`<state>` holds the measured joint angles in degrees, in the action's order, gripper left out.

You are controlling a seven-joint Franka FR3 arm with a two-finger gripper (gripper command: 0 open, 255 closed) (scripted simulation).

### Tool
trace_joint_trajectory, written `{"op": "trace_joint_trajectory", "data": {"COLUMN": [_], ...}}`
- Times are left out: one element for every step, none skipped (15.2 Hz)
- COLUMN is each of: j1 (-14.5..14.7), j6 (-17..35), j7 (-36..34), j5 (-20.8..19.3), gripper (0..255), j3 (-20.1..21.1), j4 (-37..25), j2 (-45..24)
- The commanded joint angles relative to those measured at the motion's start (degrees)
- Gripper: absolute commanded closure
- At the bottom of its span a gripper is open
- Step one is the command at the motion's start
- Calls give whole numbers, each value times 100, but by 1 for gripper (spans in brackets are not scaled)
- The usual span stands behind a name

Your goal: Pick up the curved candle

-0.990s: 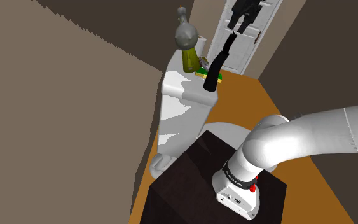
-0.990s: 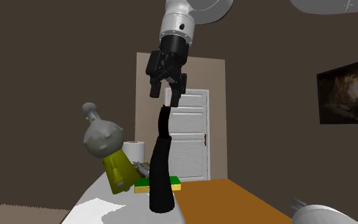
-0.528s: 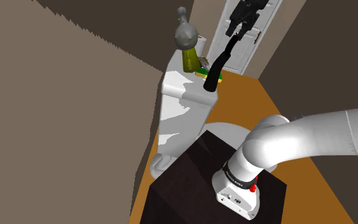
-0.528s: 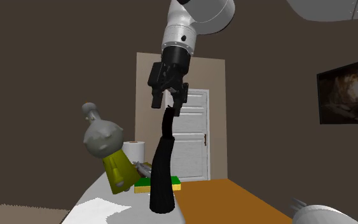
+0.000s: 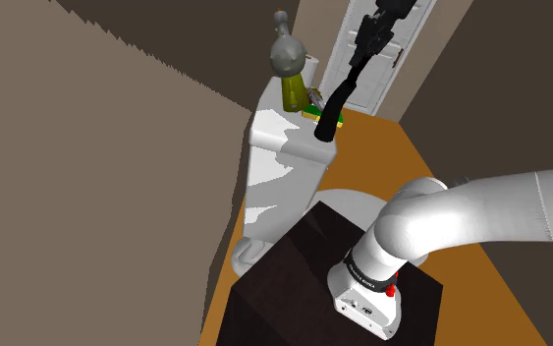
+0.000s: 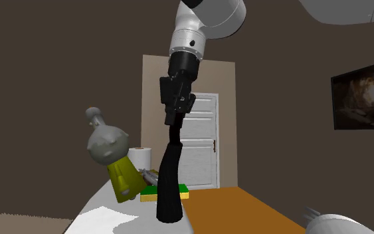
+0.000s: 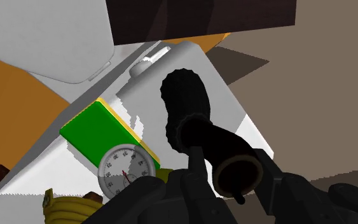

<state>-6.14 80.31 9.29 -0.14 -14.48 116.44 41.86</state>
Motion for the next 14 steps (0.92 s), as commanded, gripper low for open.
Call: {"op": "trace_joint_trajectory", "data": {"j1": [0,0,0,2,10,19,28,37,46,55,64,73,83,92], "j6": [0,0,-2,2,-66,-134,-203,-273,-342,-412,-483,-553,-625,-697], "j7": [0,0,0,-6,-11,-16,-20,-25,-29,-33,-37,-41,-44,-48], "j5": [-1,-1,-1,3,11,20,28,37,45,54,63,72,81,90], "gripper": [255,255,255,255,255,255,255,255,255,255,255,255,255,255], "j3": [-1,0,0,5,6,7,7,7,6,5,4,2,0,-3], "j4": [3,4,3,-1,-110,-220,-333,-447,-562,-679,-797,-917,-1038,-1161], "j2": [-2,0,0,-8,-49,-90,-135,-179,-224,-271,-319,-368,-418,-469]}}
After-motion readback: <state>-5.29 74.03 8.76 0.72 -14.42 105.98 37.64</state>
